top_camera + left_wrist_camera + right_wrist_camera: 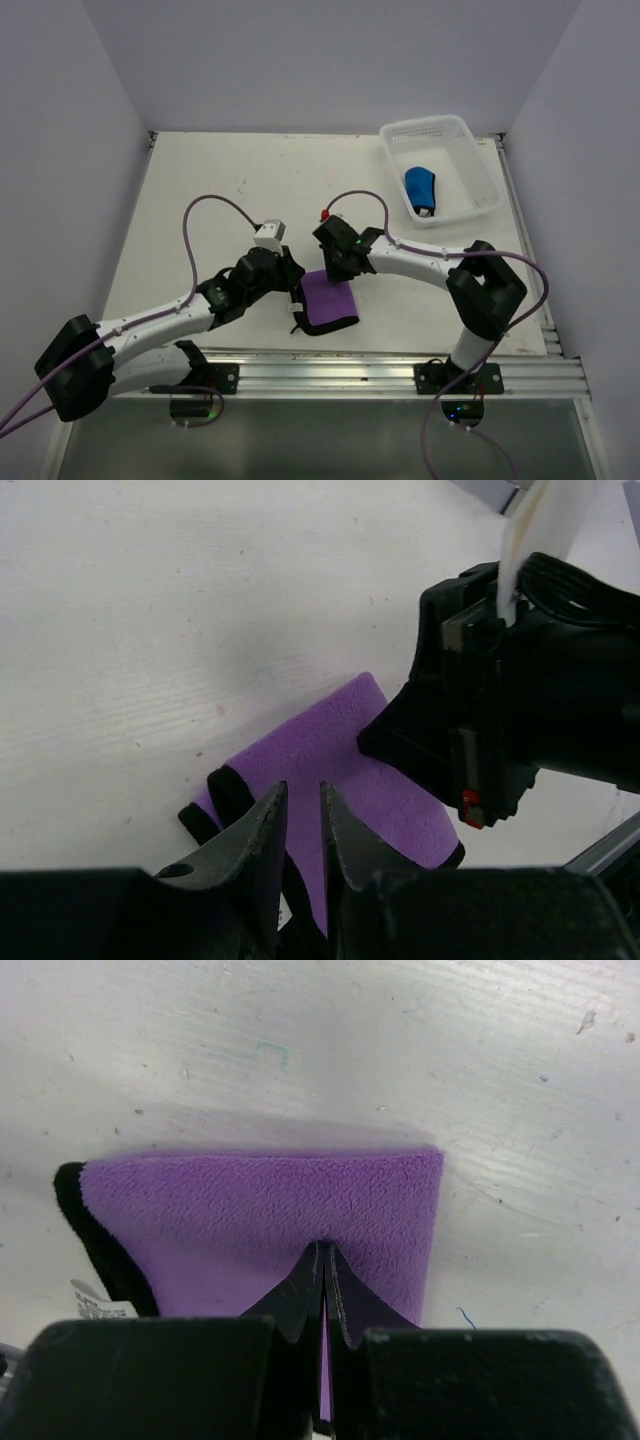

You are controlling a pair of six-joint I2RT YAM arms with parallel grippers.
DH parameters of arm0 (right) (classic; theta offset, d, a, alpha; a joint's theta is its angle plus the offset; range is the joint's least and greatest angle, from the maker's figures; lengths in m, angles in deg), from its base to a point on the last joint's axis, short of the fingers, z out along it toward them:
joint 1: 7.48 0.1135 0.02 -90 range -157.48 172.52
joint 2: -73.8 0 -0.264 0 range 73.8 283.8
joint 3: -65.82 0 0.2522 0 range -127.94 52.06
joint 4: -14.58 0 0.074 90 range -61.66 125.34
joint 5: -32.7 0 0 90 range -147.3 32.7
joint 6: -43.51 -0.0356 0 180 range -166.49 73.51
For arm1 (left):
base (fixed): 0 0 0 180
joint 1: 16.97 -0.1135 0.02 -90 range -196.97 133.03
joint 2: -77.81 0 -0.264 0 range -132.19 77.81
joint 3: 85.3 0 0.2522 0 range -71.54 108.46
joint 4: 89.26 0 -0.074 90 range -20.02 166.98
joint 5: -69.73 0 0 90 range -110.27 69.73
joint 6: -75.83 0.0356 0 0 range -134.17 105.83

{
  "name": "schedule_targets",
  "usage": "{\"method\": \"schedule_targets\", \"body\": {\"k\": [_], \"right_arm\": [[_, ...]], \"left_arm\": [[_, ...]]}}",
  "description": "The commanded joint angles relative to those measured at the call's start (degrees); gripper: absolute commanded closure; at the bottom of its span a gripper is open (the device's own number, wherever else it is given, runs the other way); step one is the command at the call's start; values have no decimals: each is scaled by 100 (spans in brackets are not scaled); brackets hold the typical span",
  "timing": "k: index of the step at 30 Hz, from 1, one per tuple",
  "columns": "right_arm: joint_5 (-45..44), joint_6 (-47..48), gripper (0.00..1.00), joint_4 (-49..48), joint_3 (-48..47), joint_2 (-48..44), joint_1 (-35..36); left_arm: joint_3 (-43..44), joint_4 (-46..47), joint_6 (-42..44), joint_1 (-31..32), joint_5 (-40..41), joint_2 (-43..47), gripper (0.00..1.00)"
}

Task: Roll the towels
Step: Fold the towel

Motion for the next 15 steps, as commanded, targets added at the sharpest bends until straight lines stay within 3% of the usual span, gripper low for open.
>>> {"method": "schedule_targets", "body": {"k": [1,15], "right_arm": [[8,77,100,-387,-108,226,-10],[280,-73,100,-810,217,482,8]], "left_arm": [[234,536,35,26,-238,-150,78],[-232,1319,-256,193,-651,-844,87]]}}
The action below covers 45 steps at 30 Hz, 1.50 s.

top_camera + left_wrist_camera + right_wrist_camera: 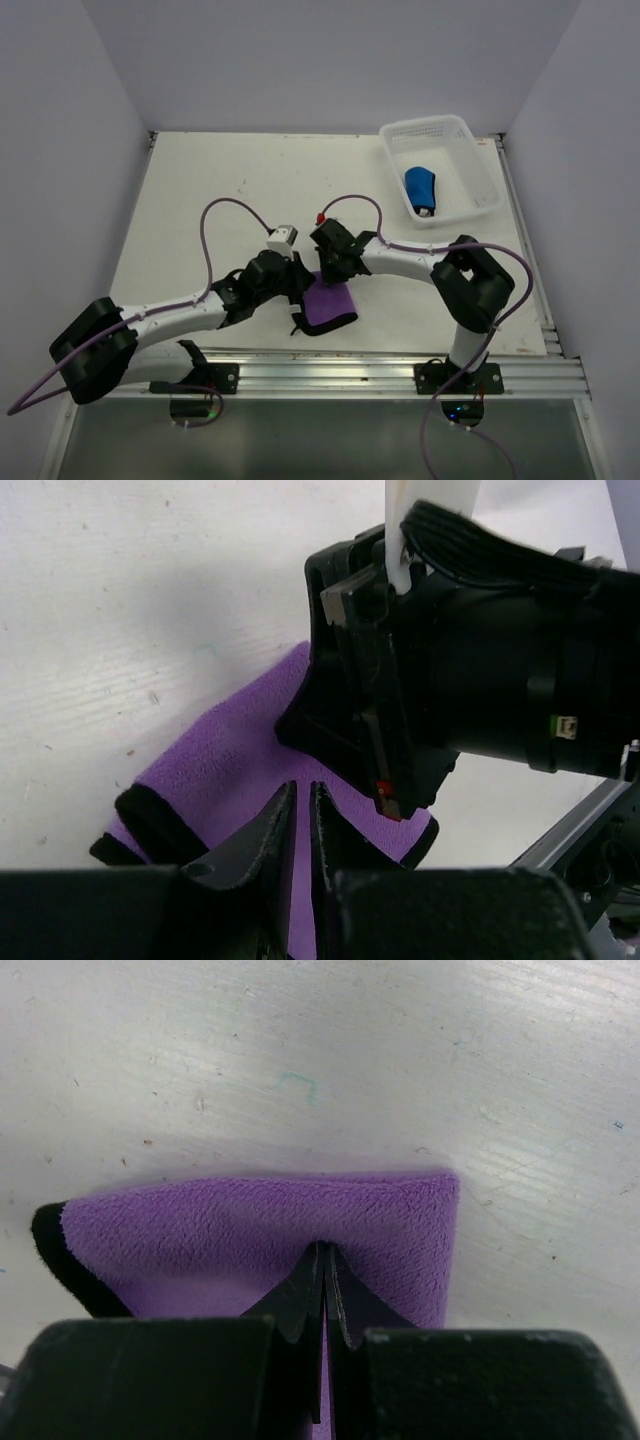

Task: Roll the towels
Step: Fold the towel

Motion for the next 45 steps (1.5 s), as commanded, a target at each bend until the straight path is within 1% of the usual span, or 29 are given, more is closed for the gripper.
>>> {"method": "schedule_targets", "body": {"k": [1,4,9,15,21,23,26,29,33,35,37,40,42,43,44,45], "right_arm": [[25,-38,100,-121,108,-36,8],[25,-38,100,-78,90,-185,-1],[7,-46,100,37,55,-527,-1],[51,-108,100,151,380,-1186,25],[-89,-143,100,300,863,-1732,235],[-125,-231,100,292,1179,-1934,297],[-151,-336,100,-41,1740,-1970,298],[-125,-380,100,-366,2111,-1673,289],[-2,-328,99,-596,2156,-1477,289],[-10,-223,99,-543,2086,-1635,289],[-203,-109,98,-210,1920,-1943,289],[-300,84,95,256,1665,-2373,289],[-309,173,88,475,1585,-2610,289],[-292,373,85,485,1576,-2907,289],[-205,523,77,424,1619,-3067,289],[-152,664,72,189,1802,-3434,298]], "left_arm": [[-166,453,-135,88,-83,-136,87],[-403,488,-153,89,48,-215,87],[-781,444,-136,89,531,-338,87],[-1054,751,-188,80,462,-663,88],[-1133,875,-241,80,418,-699,89],[-1116,858,-189,80,427,-664,89],[-1107,761,-92,80,488,-594,90],[-1063,629,-13,80,541,-532,89],[-984,436,31,80,558,-453,86],[-905,261,40,80,567,-348,84],[-835,146,66,80,637,-243,84],[-721,-39,172,80,725,-67,83],[-624,-171,355,80,761,-14,83],[-519,-197,452,80,778,-5,83],[-475,-223,540,80,848,-5,82],[-387,-241,689,80,892,4,82]]}}
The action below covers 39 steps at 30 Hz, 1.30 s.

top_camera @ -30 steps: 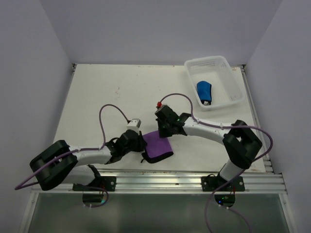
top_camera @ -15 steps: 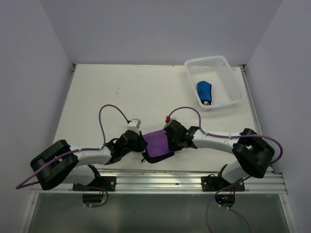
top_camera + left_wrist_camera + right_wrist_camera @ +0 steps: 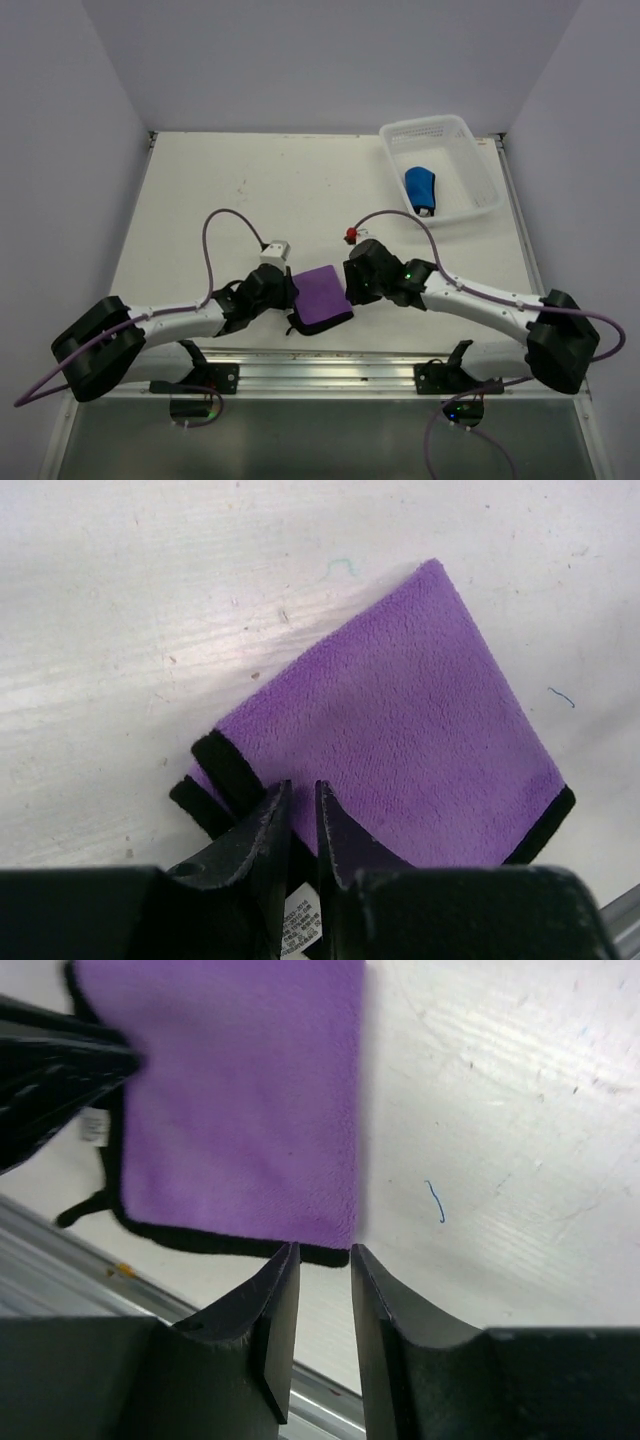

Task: Roll the towels
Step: Fold the towel

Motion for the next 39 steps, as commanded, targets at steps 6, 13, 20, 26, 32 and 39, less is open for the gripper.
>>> {"method": "schedule_targets", "body": {"k": [6,13,20,26,32,39], "right_arm": [[-109,1818,52,-825,607,-1619,454],[-1163,3301,58,-1957,1633,-2251,1693],[-1762,5132,51,-3313,2304,-2218,2879],[-2139,5976,44,-3462,1813,-847,3328],[-2201,6451,43,-3533,1470,-127,3382],[-2158,6689,43,-3304,1179,445,3382]], "left_arm": [[671,-173,987,16,373,475,66],[532,-104,1384,43,-172,1187,61],[-49,-33,1103,174,-357,1504,57],[-208,344,1260,219,-864,1390,57],[-138,916,1366,271,-1253,468,57],[20,969,1235,280,-1236,-192,56]]}}
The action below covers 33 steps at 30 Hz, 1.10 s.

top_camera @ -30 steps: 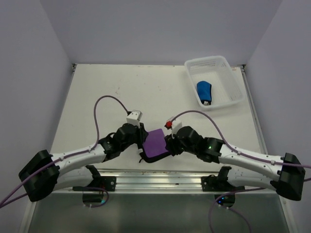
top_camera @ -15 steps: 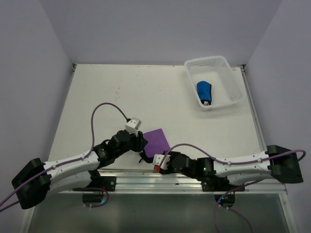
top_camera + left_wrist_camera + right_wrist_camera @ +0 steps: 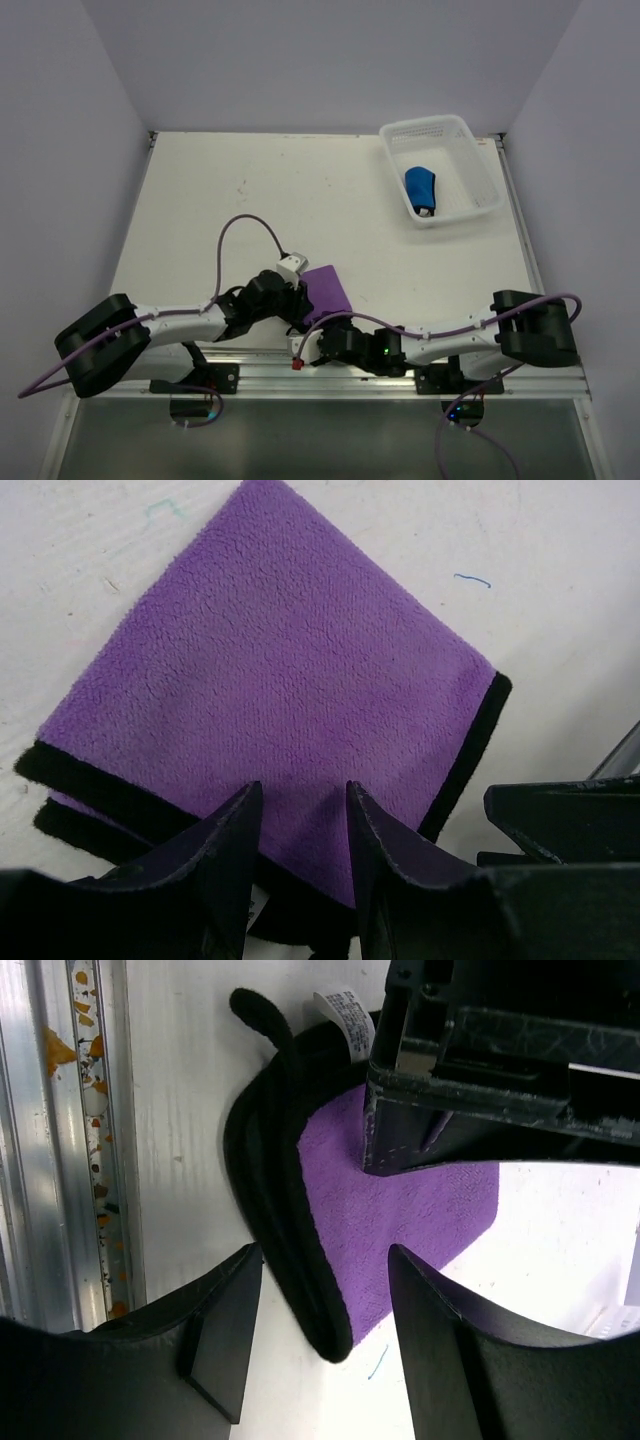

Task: Roll the towels
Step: Fold the towel, then roll the towel

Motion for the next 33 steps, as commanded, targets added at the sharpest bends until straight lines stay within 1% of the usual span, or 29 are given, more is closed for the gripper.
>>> {"method": "schedule_targets", "body": {"k": [1,7,9,18,23,26,27,29,30,31,33], "right_arm": [[-36,289,43,-58,-239,219,25],[132,210,42,21,-231,395,33],[88,219,42,-5,-204,499,33],[-53,246,44,-515,-116,931,-10],[359,26,48,-761,-20,852,-274],[553,8,55,-622,-63,852,-449],[588,-1,62,-586,-90,843,-485],[720,-36,69,-463,-116,843,-590],[755,-114,74,-428,-142,843,-625],[782,-167,76,-410,-151,843,-678],[887,-299,81,-357,-152,817,-731]], "left_arm": [[211,368,8,24,-103,-305,56],[360,263,-27,24,-112,-676,56],[352,289,-27,24,-253,-667,56],[316,148,-62,86,-165,-562,56],[308,70,-62,121,-165,-456,56],[325,25,-53,121,-174,-430,56],[334,17,-45,121,-174,-421,56],[343,-27,-53,130,-165,-386,56],[334,-71,-53,130,-156,-342,56],[343,-89,-53,138,35,-307,56],[317,-106,-53,139,55,-202,56]]}}
